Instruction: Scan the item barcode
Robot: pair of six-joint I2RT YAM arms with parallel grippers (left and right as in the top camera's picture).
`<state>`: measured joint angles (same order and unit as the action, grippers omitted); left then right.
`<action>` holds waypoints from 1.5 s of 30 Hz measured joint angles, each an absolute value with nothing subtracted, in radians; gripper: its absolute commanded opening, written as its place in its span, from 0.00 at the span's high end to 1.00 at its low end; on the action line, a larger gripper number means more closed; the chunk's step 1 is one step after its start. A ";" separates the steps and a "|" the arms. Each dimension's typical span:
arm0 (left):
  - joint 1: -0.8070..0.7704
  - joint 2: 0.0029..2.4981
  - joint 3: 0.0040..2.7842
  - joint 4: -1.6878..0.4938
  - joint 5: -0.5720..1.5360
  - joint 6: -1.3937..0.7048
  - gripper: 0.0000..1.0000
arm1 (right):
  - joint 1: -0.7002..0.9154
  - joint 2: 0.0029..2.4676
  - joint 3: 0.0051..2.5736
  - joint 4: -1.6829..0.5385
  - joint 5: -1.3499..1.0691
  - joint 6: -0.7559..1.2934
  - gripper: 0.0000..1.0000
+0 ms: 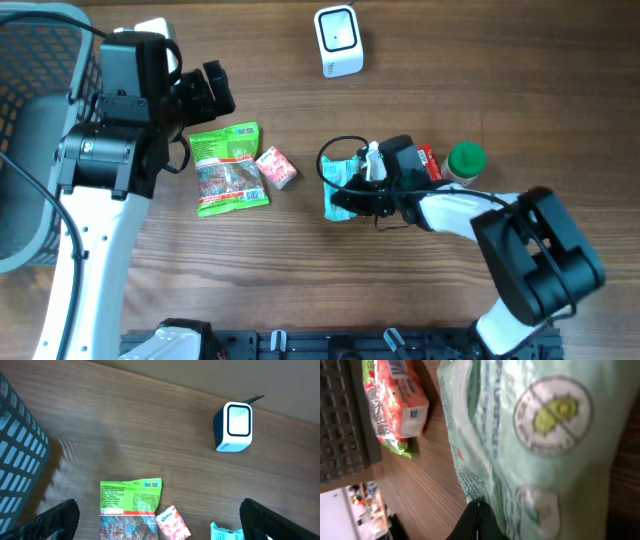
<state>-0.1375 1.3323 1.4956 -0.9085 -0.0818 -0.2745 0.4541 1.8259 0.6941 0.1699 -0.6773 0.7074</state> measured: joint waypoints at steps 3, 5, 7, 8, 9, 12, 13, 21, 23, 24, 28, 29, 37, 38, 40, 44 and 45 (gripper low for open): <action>-0.138 1.332 1.496 -0.908 -0.082 -0.274 0.00 | 0.448 1.851 0.703 0.185 -0.720 0.715 0.96; -0.138 1.332 1.496 -0.909 -0.082 -0.274 0.00 | 0.448 1.852 0.703 0.185 -0.727 0.722 0.94; -0.138 1.332 1.496 -0.909 -0.082 -0.274 0.00 | 0.449 1.852 0.703 0.184 -0.736 0.733 0.84; -0.138 1.332 1.496 -0.908 -0.082 -0.274 0.00 | 0.449 1.848 0.703 0.185 -0.744 0.739 0.83; -0.138 1.332 1.496 -0.908 -0.082 -0.274 0.00 | 0.450 1.838 0.702 0.181 -0.748 0.741 0.82; -0.138 1.332 1.496 -0.908 -0.082 -0.274 0.00 | 0.451 1.755 0.694 0.201 -0.770 0.740 0.85; -0.138 1.332 1.496 -0.908 -0.082 -0.274 0.00 | 0.451 1.738 0.694 0.205 -0.775 0.740 0.87; -0.138 1.332 1.496 -0.909 -0.082 -0.275 0.00 | 0.456 1.734 0.690 0.186 -0.750 0.739 0.93; -0.138 1.332 1.496 -0.908 -0.082 -0.274 0.00 | 0.461 1.765 0.690 0.185 -0.747 0.736 0.94; -0.138 1.332 1.496 -0.909 -0.082 -0.274 0.00 | 0.470 1.789 0.690 0.185 -0.743 0.732 0.94; -0.138 1.332 1.496 -0.909 -0.082 -0.274 0.00 | 0.521 1.869 0.689 0.196 -0.757 0.736 0.94; -0.138 1.332 1.496 -0.909 -0.082 -0.274 0.00 | 0.530 1.879 0.689 0.199 -0.763 0.746 0.95; -0.138 1.332 1.496 -0.909 -0.082 -0.274 0.00 | 0.532 1.808 0.690 0.215 -0.820 0.800 0.95; -0.138 1.332 1.496 -0.909 -0.082 -0.274 0.00 | 0.532 1.761 0.691 0.216 -0.831 0.800 0.94; -0.138 1.332 1.496 -0.908 -0.082 -0.274 0.00 | 0.531 1.647 0.700 0.218 -0.840 0.782 0.91; -0.138 1.332 1.496 -0.909 -0.082 -0.274 0.00 | 0.509 1.484 0.726 0.159 -0.809 0.703 0.90; -0.138 1.332 1.496 -0.909 -0.082 -0.274 0.00 | 0.497 1.476 0.728 0.124 -0.789 0.677 0.90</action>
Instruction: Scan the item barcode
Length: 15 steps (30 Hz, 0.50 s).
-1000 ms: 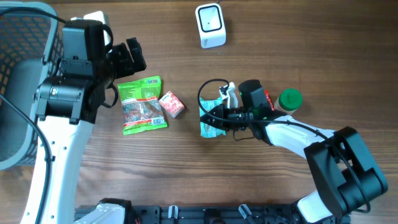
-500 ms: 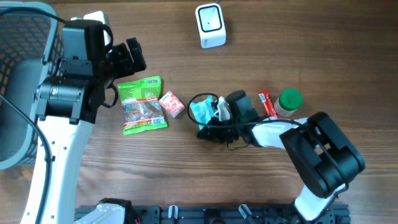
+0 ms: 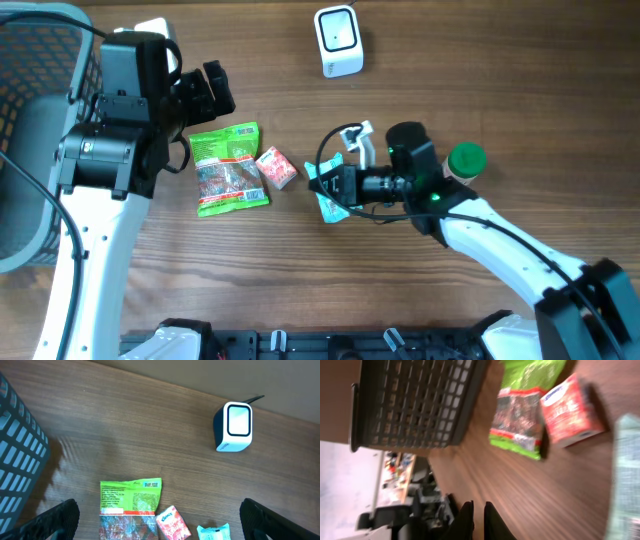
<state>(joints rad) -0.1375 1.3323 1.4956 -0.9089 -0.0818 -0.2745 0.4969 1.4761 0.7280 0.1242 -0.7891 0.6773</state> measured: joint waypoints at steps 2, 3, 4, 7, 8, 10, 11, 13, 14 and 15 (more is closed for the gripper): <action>-0.138 1.332 1.496 -0.908 -0.082 -0.274 0.00 | 0.471 1.477 0.728 0.017 -0.718 0.612 0.90; -0.138 1.332 1.496 -0.909 -0.082 -0.274 0.00 | 0.465 1.477 0.728 -0.031 -0.687 0.584 0.90; -0.138 1.332 1.496 -0.909 -0.082 -0.274 0.00 | 0.459 1.482 0.728 -0.092 -0.632 0.527 0.90; -0.138 1.332 1.496 -0.909 -0.082 -0.274 0.00 | 0.460 1.507 0.728 -0.153 -0.575 0.440 0.91; -0.138 1.332 1.496 -0.909 -0.082 -0.274 0.00 | 0.460 1.518 0.728 -0.152 -0.575 0.430 0.91; -0.138 1.332 1.496 -0.909 -0.082 -0.274 0.00 | 0.460 1.566 0.728 -0.126 -0.597 0.408 0.93; -0.138 1.332 1.496 -0.909 -0.082 -0.274 0.00 | 0.460 1.577 0.728 -0.118 -0.606 0.414 0.93; -0.138 1.332 1.496 -0.908 -0.082 -0.274 0.00 | 0.460 1.618 0.728 -0.098 -0.617 0.432 0.94; -0.138 1.332 1.496 -0.910 -0.082 -0.274 0.00 | 0.460 1.650 0.728 -0.096 -0.621 0.445 0.94; -0.138 1.332 1.496 -0.908 -0.082 -0.274 0.00 | 0.460 1.675 0.728 -0.092 -0.627 0.453 0.95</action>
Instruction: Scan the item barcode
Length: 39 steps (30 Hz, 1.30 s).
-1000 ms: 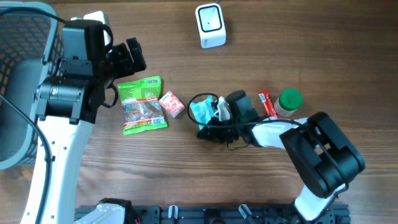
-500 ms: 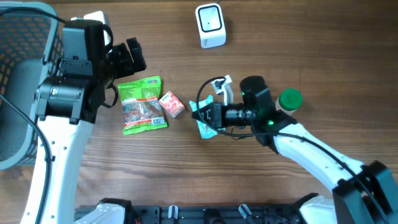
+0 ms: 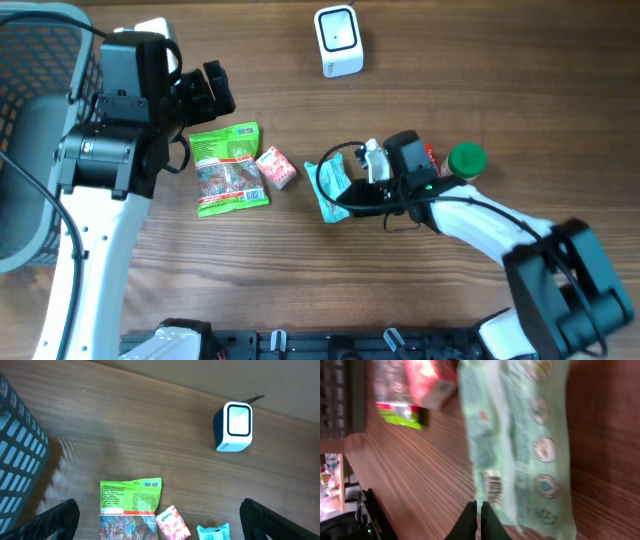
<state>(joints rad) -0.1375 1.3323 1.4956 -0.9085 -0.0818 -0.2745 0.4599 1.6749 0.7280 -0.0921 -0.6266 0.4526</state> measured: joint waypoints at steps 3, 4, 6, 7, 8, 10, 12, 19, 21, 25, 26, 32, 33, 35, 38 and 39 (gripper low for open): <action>-0.138 1.332 1.496 -0.909 -0.082 -0.274 0.00 | 0.460 1.758 0.728 -0.046 -0.661 0.471 0.95; -0.138 1.332 1.496 -0.909 -0.082 -0.274 0.00 | 0.460 1.784 0.728 -0.019 -0.686 0.482 0.96; -0.138 1.332 1.496 -0.909 -0.082 -0.274 0.00 | 0.460 1.809 0.728 -0.024 -0.714 0.531 0.96; -0.138 1.332 1.496 -0.909 -0.082 -0.274 0.00 | 0.459 1.814 0.734 -0.059 -0.726 0.585 0.96; -0.138 1.332 1.496 -0.909 -0.082 -0.274 0.00 | 0.459 1.814 0.736 -0.077 -0.727 0.609 0.96; -0.138 1.332 1.496 -0.909 -0.082 -0.274 0.00 | 0.460 1.814 0.736 -0.110 -0.726 0.655 0.96; -0.138 1.332 1.496 -0.909 -0.082 -0.274 0.00 | 0.460 1.815 0.736 -0.116 -0.730 0.683 0.96; -0.138 1.332 1.496 -0.909 -0.082 -0.274 0.00 | 0.460 1.728 0.740 -0.110 -0.758 0.700 0.96; -0.138 1.332 1.496 -0.909 -0.082 -0.274 0.00 | 0.460 1.676 0.752 -0.084 -0.744 0.700 0.96; -0.138 1.332 1.496 -0.909 -0.082 -0.275 0.00 | 0.460 1.663 0.767 -0.066 -0.690 0.701 0.95; -0.138 1.332 1.496 -0.909 -0.082 -0.274 0.00 | 0.460 1.668 0.767 -0.060 -0.677 0.701 0.95; -0.138 1.332 1.496 -0.908 -0.082 -0.275 0.00 | 0.462 1.767 0.768 0.027 -0.650 0.704 0.96; -0.138 1.332 1.496 -0.909 -0.082 -0.274 0.00 | 0.465 1.787 0.768 0.036 -0.648 0.704 0.96; -0.138 1.332 1.496 -0.909 -0.082 -0.274 0.00 | 0.475 1.824 0.768 0.046 -0.646 0.707 0.96; -0.138 1.332 1.496 -0.909 -0.082 -0.274 0.00 | 0.487 1.845 0.780 0.024 -0.670 0.707 0.95; -0.138 1.332 1.496 -0.908 -0.082 -0.274 0.00 | 0.488 1.847 0.787 -0.004 -0.681 0.707 0.95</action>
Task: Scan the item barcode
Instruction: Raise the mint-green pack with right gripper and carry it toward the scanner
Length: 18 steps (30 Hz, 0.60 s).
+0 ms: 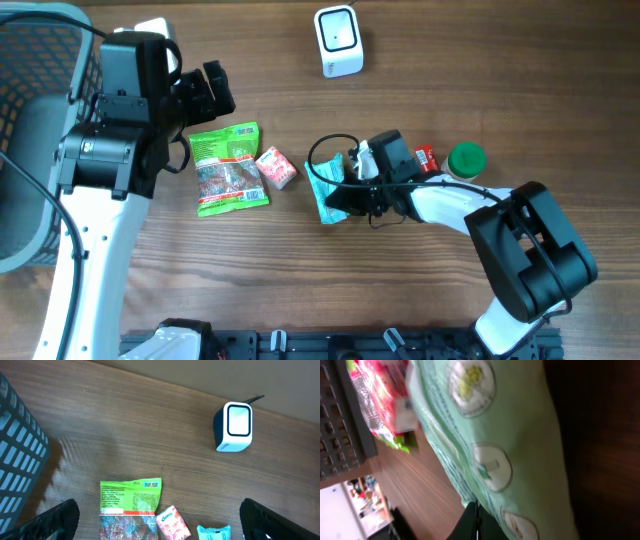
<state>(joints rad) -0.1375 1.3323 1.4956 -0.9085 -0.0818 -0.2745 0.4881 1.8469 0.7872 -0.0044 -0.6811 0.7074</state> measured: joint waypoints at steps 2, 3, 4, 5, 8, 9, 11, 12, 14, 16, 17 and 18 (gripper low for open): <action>-0.138 1.332 1.496 -0.909 -0.082 -0.274 0.00 | 0.489 1.848 0.792 -0.045 -0.711 0.707 0.95; -0.138 1.332 1.496 -0.909 -0.082 -0.274 0.00 | 0.490 1.848 0.792 -0.052 -0.726 0.707 0.95; -0.138 1.332 1.496 -0.909 -0.082 -0.274 0.00 | 0.492 1.849 0.792 -0.052 -0.737 0.708 0.95; -0.138 1.332 1.496 -0.909 -0.082 -0.274 0.00 | 0.494 1.849 0.791 -0.044 -0.746 0.712 0.95; -0.138 1.332 1.496 -0.909 -0.082 -0.274 0.00 | 0.503 1.845 0.790 -0.027 -0.784 0.738 0.95; -0.138 1.332 1.496 -0.909 -0.082 -0.274 0.00 | 0.506 1.835 0.790 -0.028 -0.789 0.741 0.95; -0.138 1.332 1.496 -0.909 -0.082 -0.275 0.00 | 0.506 1.785 0.790 -0.028 -0.787 0.743 0.95; -0.138 1.332 1.496 -0.909 -0.082 -0.274 0.00 | 0.506 1.753 0.792 -0.028 -0.781 0.739 0.94; -0.138 1.332 1.496 -0.909 -0.082 -0.274 0.00 | 0.506 1.680 0.803 -0.027 -0.760 0.717 0.90; -0.138 1.332 1.496 -0.908 -0.082 -0.275 0.00 | 0.506 1.631 0.819 -0.030 -0.728 0.688 0.80; -0.138 1.332 1.496 -0.909 -0.082 -0.274 0.00 | 0.506 1.606 0.834 -0.044 -0.698 0.667 0.65; -0.138 1.332 1.496 -0.908 -0.082 -0.275 0.00 | 0.506 1.592 0.854 -0.080 -0.662 0.645 0.55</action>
<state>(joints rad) -0.1375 1.3323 1.4956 -0.9085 -0.0818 -0.2749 0.5064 1.5921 0.8536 -0.0795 -0.6617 0.6449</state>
